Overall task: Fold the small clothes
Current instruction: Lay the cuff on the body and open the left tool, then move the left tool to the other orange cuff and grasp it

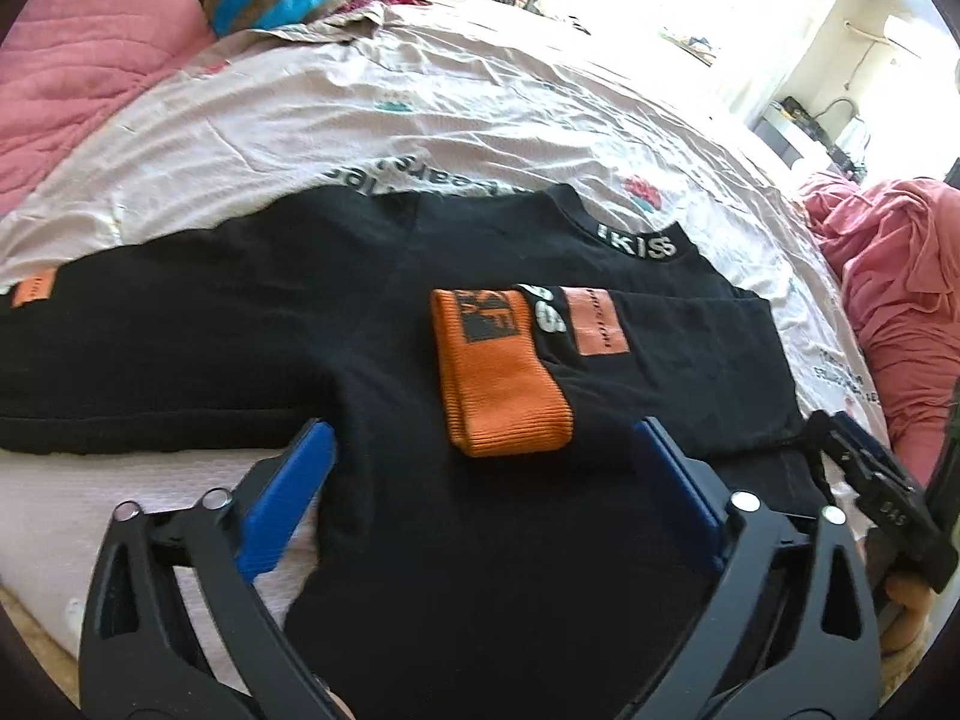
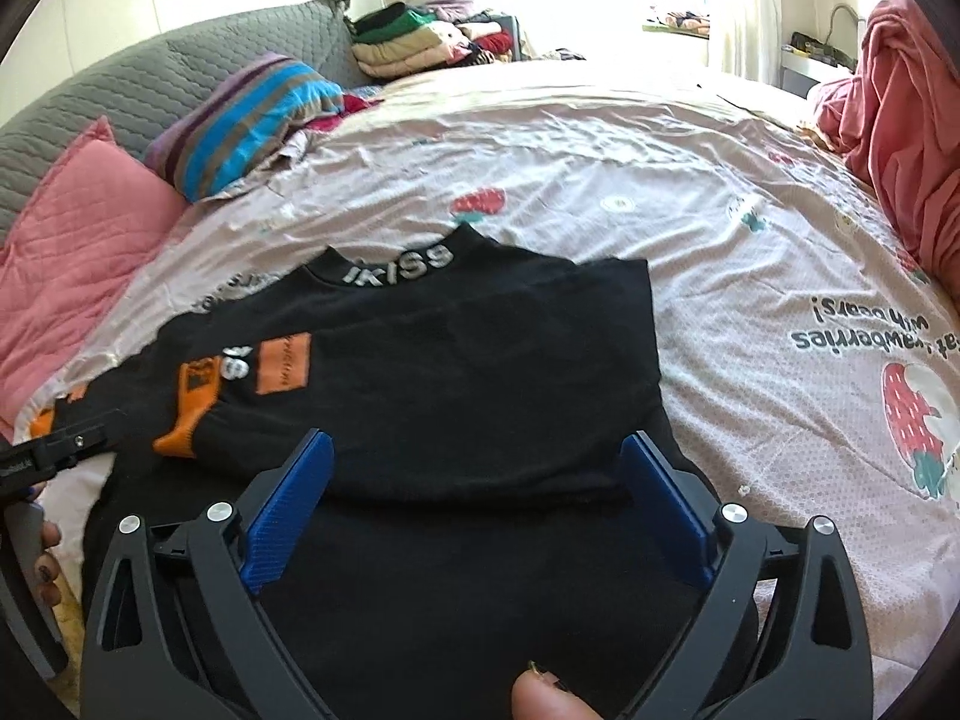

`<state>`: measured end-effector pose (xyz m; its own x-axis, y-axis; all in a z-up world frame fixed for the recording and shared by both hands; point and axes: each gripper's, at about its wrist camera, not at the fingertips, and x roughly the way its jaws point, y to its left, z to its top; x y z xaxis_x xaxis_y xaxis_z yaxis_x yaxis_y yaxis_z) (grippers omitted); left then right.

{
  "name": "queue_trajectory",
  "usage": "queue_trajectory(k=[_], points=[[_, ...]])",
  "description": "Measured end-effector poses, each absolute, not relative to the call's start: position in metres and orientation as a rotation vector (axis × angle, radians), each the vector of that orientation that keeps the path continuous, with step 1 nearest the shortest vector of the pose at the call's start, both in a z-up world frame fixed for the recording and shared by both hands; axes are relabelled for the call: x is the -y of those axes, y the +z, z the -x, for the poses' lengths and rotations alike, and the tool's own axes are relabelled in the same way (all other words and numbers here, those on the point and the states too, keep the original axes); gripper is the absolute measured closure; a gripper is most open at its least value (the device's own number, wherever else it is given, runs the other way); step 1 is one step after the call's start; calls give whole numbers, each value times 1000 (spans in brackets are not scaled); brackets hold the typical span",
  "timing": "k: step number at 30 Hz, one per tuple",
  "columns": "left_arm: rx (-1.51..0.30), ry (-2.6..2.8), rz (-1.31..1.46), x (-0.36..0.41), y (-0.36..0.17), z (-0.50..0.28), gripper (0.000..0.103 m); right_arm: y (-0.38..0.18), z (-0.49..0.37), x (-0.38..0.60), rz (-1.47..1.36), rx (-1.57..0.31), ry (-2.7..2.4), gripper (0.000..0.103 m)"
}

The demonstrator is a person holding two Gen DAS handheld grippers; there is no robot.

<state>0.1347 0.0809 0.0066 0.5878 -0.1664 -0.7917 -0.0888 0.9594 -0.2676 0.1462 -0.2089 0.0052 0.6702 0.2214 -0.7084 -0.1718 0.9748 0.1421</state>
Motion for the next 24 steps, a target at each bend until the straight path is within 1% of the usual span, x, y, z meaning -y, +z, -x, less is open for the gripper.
queue_trajectory(k=[9,24], points=[[-915,-4,305,-101,18,-121,9,31,-136,181,-38,-742,292,5],[-864,164,297,-159,30,-99,9,50,-131,105,42,-703,428,5]])
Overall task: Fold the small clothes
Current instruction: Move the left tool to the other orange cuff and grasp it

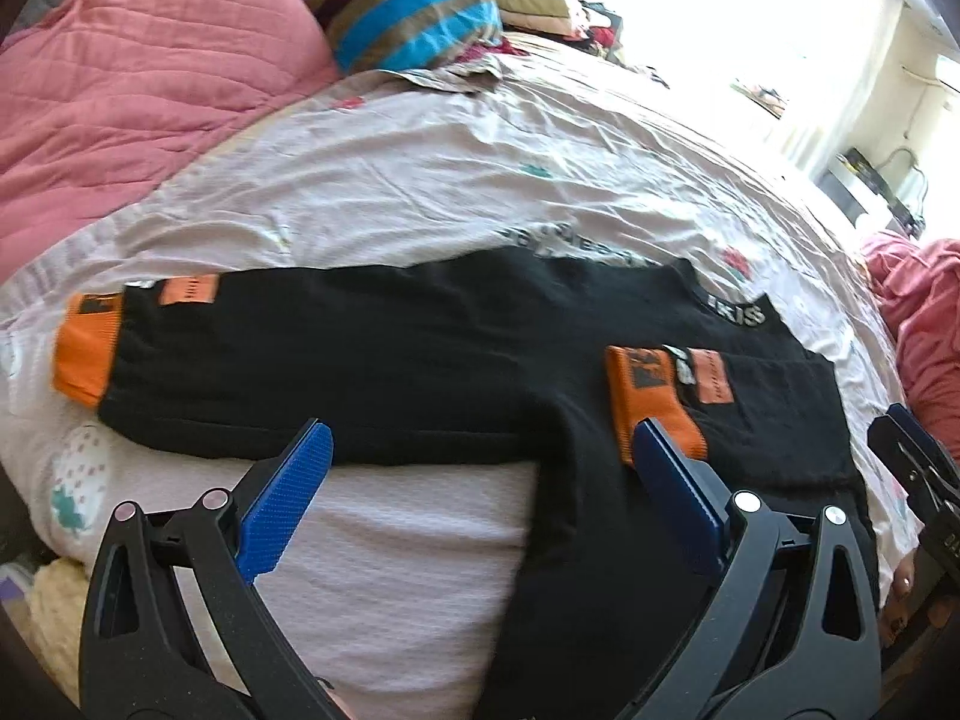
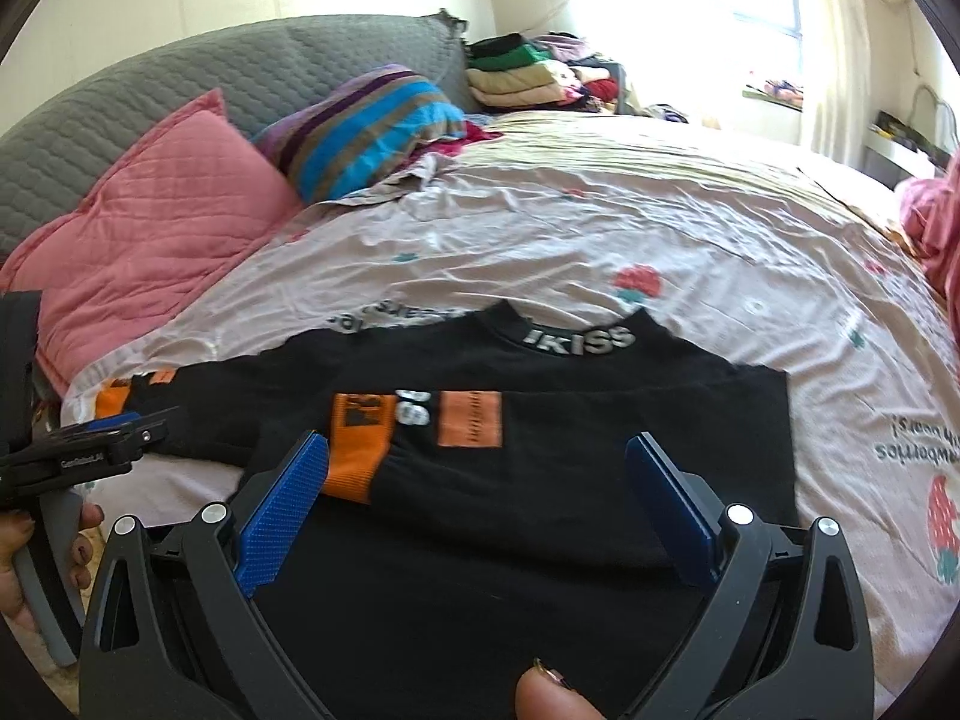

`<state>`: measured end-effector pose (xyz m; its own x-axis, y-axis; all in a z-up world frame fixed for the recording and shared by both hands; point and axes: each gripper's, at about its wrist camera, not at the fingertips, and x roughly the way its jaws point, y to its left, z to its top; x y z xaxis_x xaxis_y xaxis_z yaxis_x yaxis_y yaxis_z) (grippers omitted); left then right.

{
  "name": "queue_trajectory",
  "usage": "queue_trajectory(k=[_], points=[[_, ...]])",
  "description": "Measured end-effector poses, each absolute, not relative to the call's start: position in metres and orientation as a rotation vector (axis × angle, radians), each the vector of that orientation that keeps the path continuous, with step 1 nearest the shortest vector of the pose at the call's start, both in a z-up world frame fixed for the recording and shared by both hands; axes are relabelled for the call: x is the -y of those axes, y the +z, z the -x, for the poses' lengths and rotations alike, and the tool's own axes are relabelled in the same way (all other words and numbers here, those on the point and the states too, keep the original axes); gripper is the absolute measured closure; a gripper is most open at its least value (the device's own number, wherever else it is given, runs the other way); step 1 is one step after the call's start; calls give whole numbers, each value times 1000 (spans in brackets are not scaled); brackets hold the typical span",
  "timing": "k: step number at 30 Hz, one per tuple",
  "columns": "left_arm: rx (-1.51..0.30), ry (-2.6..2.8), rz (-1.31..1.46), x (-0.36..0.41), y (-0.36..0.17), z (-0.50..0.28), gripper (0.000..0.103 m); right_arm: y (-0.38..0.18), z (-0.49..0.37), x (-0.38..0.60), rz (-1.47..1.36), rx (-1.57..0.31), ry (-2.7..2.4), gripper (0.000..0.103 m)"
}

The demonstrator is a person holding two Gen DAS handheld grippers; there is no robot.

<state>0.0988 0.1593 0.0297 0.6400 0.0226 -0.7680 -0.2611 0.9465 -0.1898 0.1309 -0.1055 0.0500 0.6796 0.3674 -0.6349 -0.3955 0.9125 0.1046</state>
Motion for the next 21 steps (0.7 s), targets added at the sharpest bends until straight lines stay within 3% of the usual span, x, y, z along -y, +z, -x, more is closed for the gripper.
queue_trajectory(k=[21], points=[[-829,391,417,-261,15,-68,9,35,-119,-16,163,-735,615,5]])
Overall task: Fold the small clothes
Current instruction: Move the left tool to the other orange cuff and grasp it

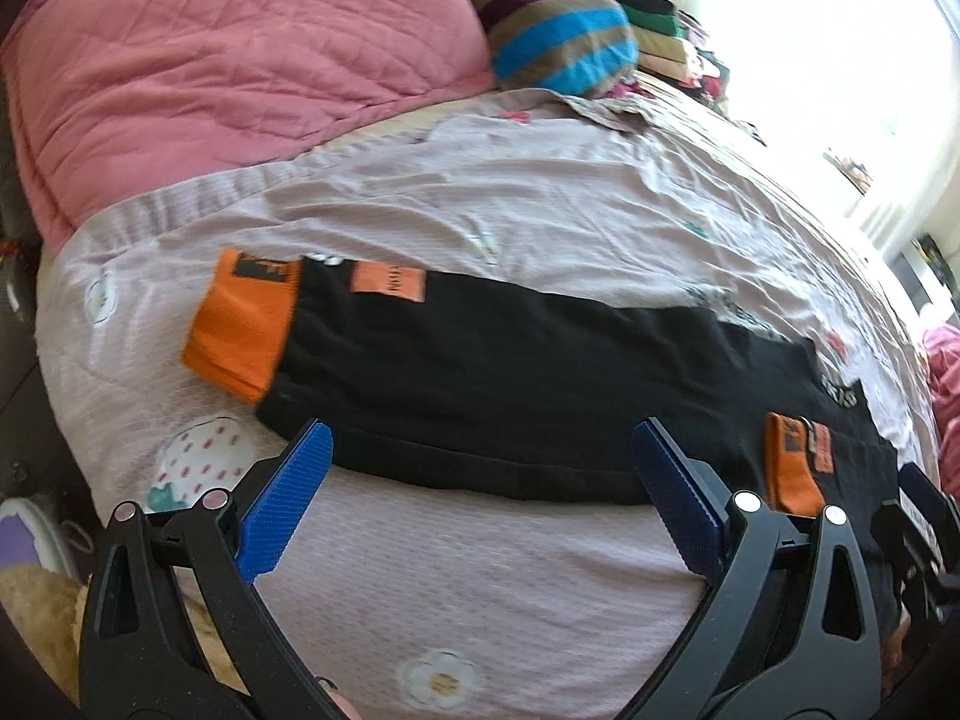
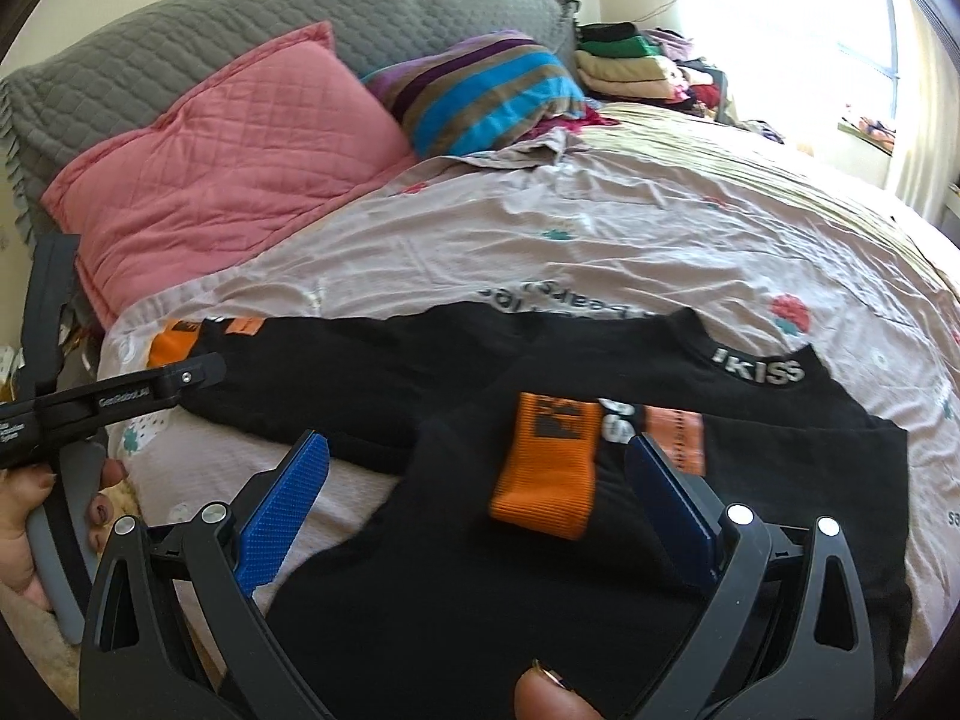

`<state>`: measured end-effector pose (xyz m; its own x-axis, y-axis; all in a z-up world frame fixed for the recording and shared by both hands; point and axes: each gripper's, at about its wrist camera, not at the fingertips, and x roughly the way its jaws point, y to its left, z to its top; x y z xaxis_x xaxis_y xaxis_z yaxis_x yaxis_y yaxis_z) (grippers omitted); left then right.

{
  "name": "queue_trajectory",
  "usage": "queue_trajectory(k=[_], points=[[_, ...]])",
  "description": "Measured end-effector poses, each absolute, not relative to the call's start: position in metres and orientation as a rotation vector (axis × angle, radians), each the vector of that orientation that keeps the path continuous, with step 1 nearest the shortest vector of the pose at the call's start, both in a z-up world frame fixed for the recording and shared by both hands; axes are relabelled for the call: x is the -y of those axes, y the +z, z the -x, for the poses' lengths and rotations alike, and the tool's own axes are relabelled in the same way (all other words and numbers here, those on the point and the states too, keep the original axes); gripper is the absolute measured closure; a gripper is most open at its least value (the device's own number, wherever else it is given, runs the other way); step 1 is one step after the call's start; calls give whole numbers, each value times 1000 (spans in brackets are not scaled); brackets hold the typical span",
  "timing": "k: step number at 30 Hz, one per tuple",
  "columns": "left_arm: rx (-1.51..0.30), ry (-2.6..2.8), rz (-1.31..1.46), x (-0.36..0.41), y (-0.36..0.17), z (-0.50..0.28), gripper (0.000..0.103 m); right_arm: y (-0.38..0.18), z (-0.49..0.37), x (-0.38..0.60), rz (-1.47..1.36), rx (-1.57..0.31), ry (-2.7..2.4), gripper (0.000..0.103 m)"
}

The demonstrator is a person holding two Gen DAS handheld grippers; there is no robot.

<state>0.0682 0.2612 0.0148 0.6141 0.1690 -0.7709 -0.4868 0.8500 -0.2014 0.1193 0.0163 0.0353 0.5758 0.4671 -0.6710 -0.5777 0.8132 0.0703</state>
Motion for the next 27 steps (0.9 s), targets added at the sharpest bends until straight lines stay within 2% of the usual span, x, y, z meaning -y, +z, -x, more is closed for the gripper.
queue_trajectory(k=[18,19,21,23,24,26,27], points=[[-787,556,625,-346,-30,-56,10,10,-108,-72,218,-790,699,5],[-773,559,629,-349,-31,-56,13,10,-109,-71,215,-792,697,5],[-750,579,628,-353,-31,-58,25,9,-110,-67,204,-797,689,5],[-724,589,630,-356,-29,-59,48,7,-112,-62,192,-805,676,5],[-699,566,642,-358,-27,-58,54,5,-113,-58,188,-810,667,5],[-653,500,681,-360,-23,-55,92,4,-114,-52,177,-815,651,5],[-633,482,688,-359,-20,-52,97,3,-115,-48,169,-821,642,5]])
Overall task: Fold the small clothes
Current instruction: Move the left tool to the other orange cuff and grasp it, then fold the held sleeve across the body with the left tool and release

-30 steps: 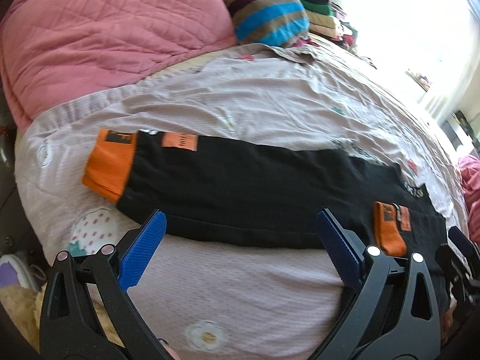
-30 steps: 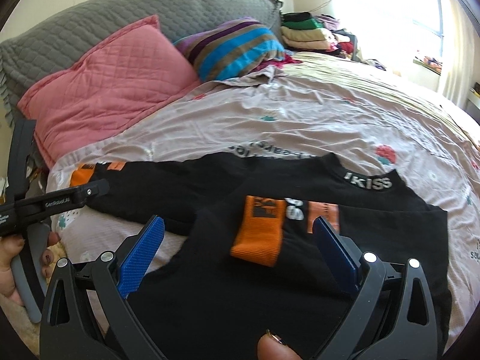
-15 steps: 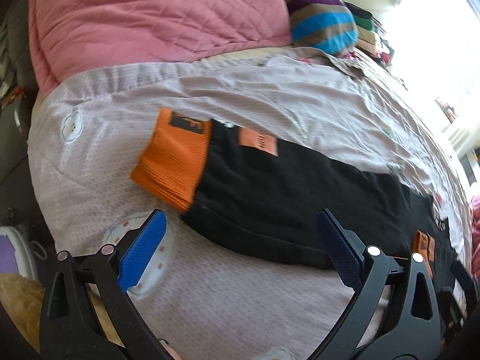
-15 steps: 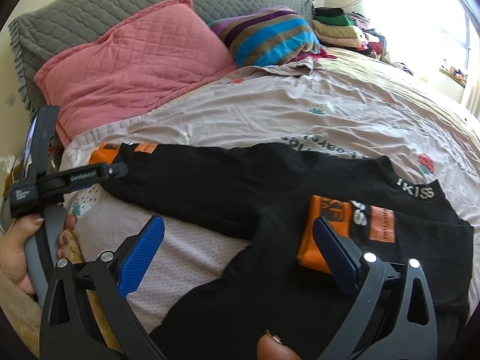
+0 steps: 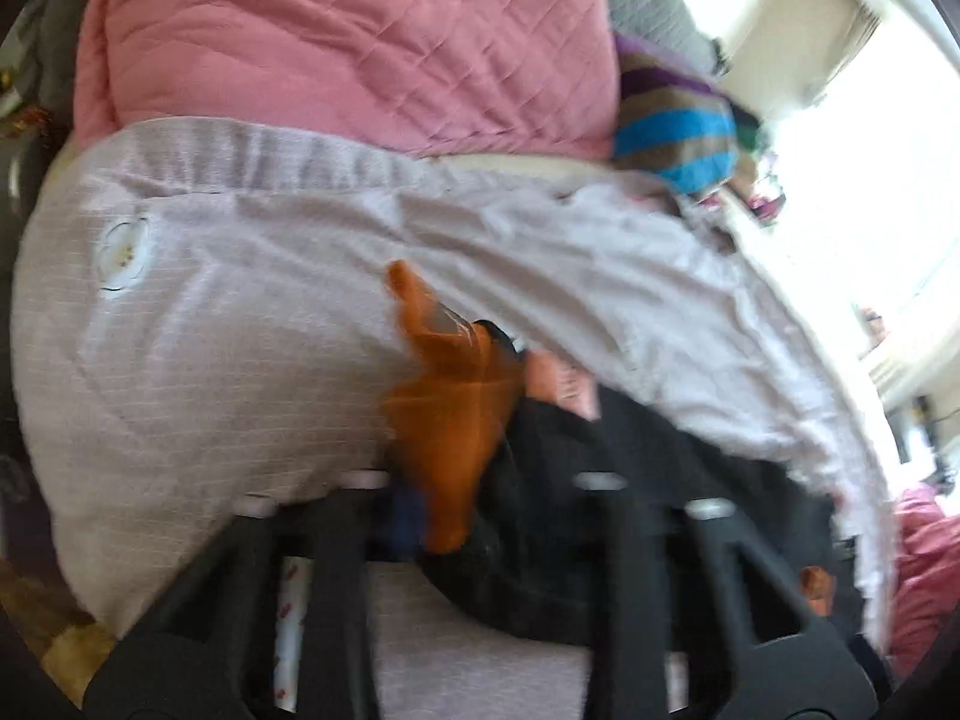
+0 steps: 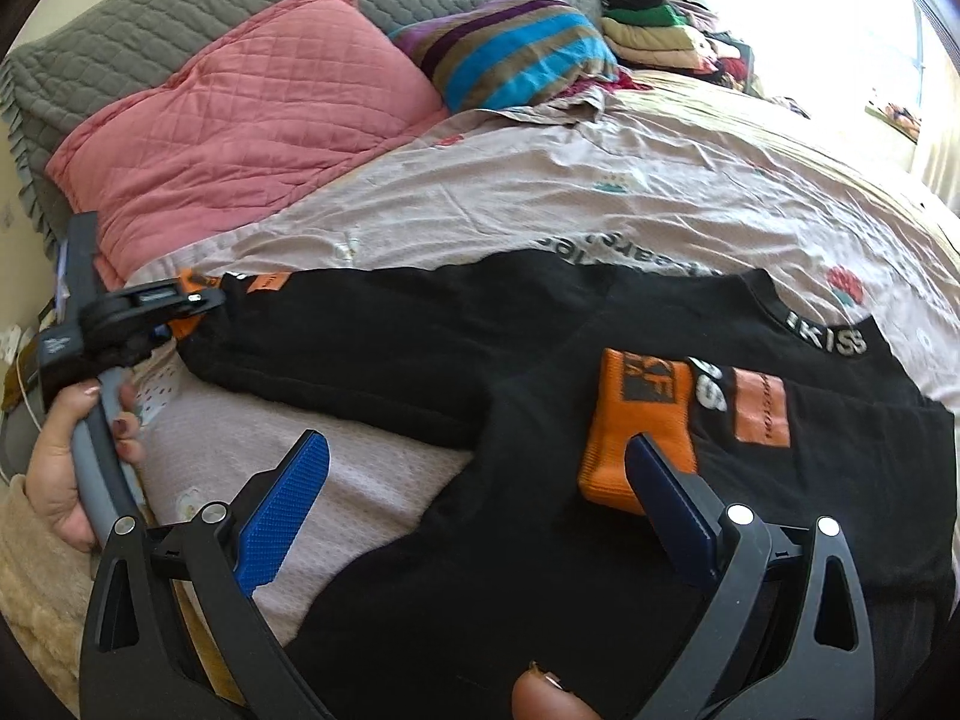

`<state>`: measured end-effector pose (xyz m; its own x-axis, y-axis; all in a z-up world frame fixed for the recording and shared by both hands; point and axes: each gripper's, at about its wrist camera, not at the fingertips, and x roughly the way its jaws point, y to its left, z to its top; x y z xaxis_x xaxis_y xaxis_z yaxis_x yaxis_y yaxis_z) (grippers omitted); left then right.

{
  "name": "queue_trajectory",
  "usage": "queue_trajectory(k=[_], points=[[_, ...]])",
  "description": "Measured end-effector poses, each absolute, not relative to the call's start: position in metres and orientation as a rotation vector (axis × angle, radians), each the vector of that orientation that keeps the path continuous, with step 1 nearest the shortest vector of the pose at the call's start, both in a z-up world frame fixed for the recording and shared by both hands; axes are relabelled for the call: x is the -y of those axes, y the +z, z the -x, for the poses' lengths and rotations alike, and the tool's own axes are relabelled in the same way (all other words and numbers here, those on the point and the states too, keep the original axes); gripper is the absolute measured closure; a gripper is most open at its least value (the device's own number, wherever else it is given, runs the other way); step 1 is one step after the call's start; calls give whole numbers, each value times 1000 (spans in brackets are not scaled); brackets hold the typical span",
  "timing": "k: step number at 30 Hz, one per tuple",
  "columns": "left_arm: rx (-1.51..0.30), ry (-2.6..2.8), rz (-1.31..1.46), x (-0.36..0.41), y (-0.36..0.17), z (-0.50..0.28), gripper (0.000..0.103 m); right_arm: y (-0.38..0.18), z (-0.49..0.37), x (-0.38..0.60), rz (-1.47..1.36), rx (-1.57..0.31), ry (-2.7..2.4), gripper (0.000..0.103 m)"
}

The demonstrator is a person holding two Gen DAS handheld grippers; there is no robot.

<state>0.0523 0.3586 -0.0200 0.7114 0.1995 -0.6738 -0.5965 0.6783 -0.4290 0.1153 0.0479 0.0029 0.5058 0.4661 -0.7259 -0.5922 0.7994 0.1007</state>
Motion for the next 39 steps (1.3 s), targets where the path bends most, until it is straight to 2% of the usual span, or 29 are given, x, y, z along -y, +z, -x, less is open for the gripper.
queue_trajectory(k=[10,21,39], points=[[-504,307,652,-313,43,-41,99,18,-112,5,97,-791,589,5],[-496,74,576,-230,92,-69,99,26,-112,86,-22,-774,479,5],[-629,-229,491,-108,90,-100,99,24,-109,188,-188,-753,336,5]])
